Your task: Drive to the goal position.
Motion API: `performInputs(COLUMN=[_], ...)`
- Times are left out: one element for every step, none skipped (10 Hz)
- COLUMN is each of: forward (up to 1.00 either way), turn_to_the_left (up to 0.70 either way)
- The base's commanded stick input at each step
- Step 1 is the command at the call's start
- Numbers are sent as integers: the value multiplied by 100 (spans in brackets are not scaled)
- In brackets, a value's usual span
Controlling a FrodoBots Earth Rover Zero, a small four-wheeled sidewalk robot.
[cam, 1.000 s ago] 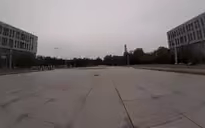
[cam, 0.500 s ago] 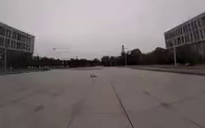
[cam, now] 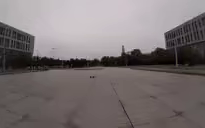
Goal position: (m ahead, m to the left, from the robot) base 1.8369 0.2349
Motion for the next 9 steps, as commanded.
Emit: performInputs(forward=[70,70,70,70,70,70,70,70,70], turn_to_the_left=[-1,-2,-3,-1,0,0,0,0,0])
